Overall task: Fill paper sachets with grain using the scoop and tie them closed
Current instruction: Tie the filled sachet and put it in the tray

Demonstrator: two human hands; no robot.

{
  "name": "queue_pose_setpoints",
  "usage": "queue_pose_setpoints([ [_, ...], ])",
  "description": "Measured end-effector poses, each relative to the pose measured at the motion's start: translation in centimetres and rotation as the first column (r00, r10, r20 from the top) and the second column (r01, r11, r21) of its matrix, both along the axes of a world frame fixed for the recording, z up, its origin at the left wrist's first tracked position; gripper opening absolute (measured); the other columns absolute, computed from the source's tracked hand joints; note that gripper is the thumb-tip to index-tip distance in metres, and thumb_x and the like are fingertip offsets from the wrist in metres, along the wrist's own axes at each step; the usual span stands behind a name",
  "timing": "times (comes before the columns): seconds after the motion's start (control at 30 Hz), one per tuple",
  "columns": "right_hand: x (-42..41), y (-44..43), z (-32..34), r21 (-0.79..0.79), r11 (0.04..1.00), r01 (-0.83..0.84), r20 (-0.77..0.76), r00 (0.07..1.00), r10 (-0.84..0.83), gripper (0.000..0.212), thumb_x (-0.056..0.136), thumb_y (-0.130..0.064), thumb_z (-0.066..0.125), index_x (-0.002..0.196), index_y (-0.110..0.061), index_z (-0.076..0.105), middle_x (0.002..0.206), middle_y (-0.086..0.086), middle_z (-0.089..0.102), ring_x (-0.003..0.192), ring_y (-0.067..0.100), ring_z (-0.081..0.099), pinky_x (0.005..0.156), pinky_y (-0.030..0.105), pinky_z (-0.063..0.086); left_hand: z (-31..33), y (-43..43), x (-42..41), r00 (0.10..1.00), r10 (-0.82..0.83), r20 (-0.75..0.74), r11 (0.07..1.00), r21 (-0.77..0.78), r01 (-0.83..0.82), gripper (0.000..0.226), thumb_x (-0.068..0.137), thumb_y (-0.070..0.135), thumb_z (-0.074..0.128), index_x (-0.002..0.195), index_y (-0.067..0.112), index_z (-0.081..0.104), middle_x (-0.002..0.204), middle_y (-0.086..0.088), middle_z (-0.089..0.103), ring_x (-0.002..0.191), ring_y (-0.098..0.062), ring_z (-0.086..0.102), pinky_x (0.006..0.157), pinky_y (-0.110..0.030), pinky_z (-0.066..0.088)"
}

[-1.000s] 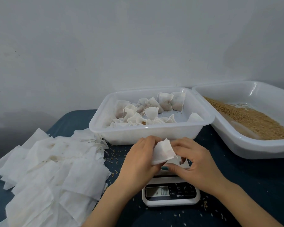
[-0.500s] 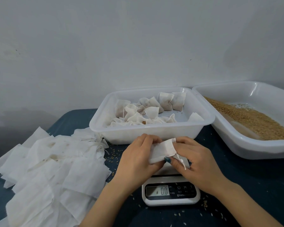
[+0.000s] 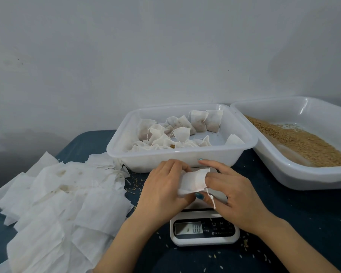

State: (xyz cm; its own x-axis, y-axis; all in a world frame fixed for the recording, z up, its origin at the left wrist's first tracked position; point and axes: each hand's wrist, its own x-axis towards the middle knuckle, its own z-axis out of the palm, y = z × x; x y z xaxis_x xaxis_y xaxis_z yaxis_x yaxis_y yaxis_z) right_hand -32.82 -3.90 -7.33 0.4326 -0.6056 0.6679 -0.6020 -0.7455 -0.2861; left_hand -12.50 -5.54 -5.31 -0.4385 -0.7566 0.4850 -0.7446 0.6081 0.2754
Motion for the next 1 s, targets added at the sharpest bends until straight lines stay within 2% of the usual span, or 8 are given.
queue_pose_setpoints([
  [0.1, 0.0, 0.1, 0.1, 0.007, 1.0, 0.002, -0.033, 0.999, -0.002, 0.009, 0.087, -0.014, 0.071, 0.08, -0.017, 0.066, 0.092, -0.014, 0.067, 0.138, 0.014, 0.043, 0.095, 0.037, 0.051, 0.1, 0.1, 0.0, 0.999, -0.036, 0.004, 0.999, 0.035, 0.036, 0.053, 0.074, 0.053, 0.067, 0.115, 0.02, 0.06, 0.112, 0.009, 0.063, 0.106, -0.015, 0.056, 0.085, -0.036, 0.045],
  [0.2, 0.1, 0.3, 0.4, -0.017, 1.0, -0.013, -0.035, 0.999, 0.012, 0.012, 0.088, -0.017, 0.066, 0.077, -0.02, 0.06, 0.092, -0.012, 0.065, 0.134, 0.017, 0.047, 0.086, 0.039, 0.055, 0.1, 0.1, 0.0, 0.998, -0.053, 0.015, 0.996, 0.068, 0.052, 0.056, 0.073, 0.06, 0.055, 0.116, 0.023, 0.059, 0.11, 0.012, 0.064, 0.102, -0.012, 0.056, 0.082, -0.029, 0.042],
  [0.33, 0.1, 0.4, 0.6, -0.075, 0.997, 0.001, -0.041, 0.999, -0.004, 0.004, 0.088, -0.022, 0.065, 0.084, -0.021, 0.064, 0.097, -0.013, 0.066, 0.127, 0.017, 0.051, 0.079, 0.036, 0.055, 0.1, 0.1, 0.1, 0.998, -0.047, 0.039, 0.998, 0.03, 0.046, 0.043, 0.076, 0.049, 0.07, 0.107, 0.021, 0.062, 0.097, 0.006, 0.065, 0.088, -0.014, 0.054, 0.068, -0.024, 0.031],
  [0.4, 0.1, 0.3, 0.5, -0.093, 0.996, 0.012, -0.03, 0.999, -0.014, 0.004, 0.087, -0.021, 0.071, 0.09, -0.02, 0.068, 0.101, -0.012, 0.067, 0.125, 0.017, 0.052, 0.08, 0.035, 0.055, 0.1, 0.1, 0.1, 0.999, -0.03, 0.031, 0.999, 0.027, 0.029, 0.042, 0.076, 0.053, 0.065, 0.101, 0.02, 0.06, 0.092, 0.007, 0.062, 0.083, -0.013, 0.051, 0.064, -0.023, 0.025],
  [0.5, 0.1, 0.2, 0.3, -0.128, 0.991, 0.025, 0.008, 1.0, -0.024, 0.007, 0.085, -0.023, 0.072, 0.091, -0.021, 0.07, 0.1, -0.011, 0.069, 0.121, 0.017, 0.055, 0.082, 0.035, 0.053, 0.0, 0.1, 0.3, 0.999, -0.004, 0.034, 0.998, 0.058, 0.002, 0.041, 0.077, 0.055, 0.065, 0.1, 0.022, 0.057, 0.091, 0.011, 0.057, 0.083, -0.01, 0.047, 0.063, -0.027, 0.032],
  [0.67, 0.0, 0.2, 0.4, -0.181, 0.982, 0.045, 0.093, 0.995, -0.028, 0.006, 0.083, -0.023, 0.079, 0.087, -0.023, 0.075, 0.093, -0.013, 0.069, 0.117, 0.016, 0.057, 0.084, 0.034, 0.051, -0.1, 0.0, 0.4, 1.0, 0.01, 0.008, 0.994, 0.107, -0.011, 0.047, 0.075, 0.067, 0.043, 0.099, 0.027, 0.054, 0.086, 0.018, 0.046, 0.081, -0.004, 0.039, 0.061, -0.027, 0.028],
  [0.83, -0.2, 0.5, 1.0, -0.186, 0.979, 0.085, 0.239, 0.97, -0.038, 0.014, 0.088, -0.035, 0.072, 0.091, -0.022, 0.076, 0.092, -0.014, 0.069, 0.105, 0.017, 0.06, 0.085, 0.031, 0.049, -0.1, -0.3, 0.6, 0.996, 0.04, -0.079, 0.982, 0.185, -0.024, 0.03, 0.079, 0.064, 0.058, 0.093, 0.04, 0.046, 0.084, 0.017, 0.052, 0.08, -0.004, 0.045, 0.061, -0.017, 0.034],
  [1.0, -0.3, 0.5, 1.2, -0.099, 0.979, 0.18, 0.248, 0.957, -0.151, 0.027, 0.096, -0.032, 0.051, 0.087, -0.02, 0.073, 0.085, -0.015, 0.067, 0.088, 0.012, 0.058, 0.07, 0.033, 0.05, 0.0, -0.4, 0.7, 0.989, 0.076, -0.13, 0.969, 0.241, -0.043, 0.031, 0.082, 0.054, 0.066, 0.075, 0.042, 0.038, 0.072, 0.02, 0.051, 0.073, 0.003, 0.048, 0.055, -0.016, 0.026],
])
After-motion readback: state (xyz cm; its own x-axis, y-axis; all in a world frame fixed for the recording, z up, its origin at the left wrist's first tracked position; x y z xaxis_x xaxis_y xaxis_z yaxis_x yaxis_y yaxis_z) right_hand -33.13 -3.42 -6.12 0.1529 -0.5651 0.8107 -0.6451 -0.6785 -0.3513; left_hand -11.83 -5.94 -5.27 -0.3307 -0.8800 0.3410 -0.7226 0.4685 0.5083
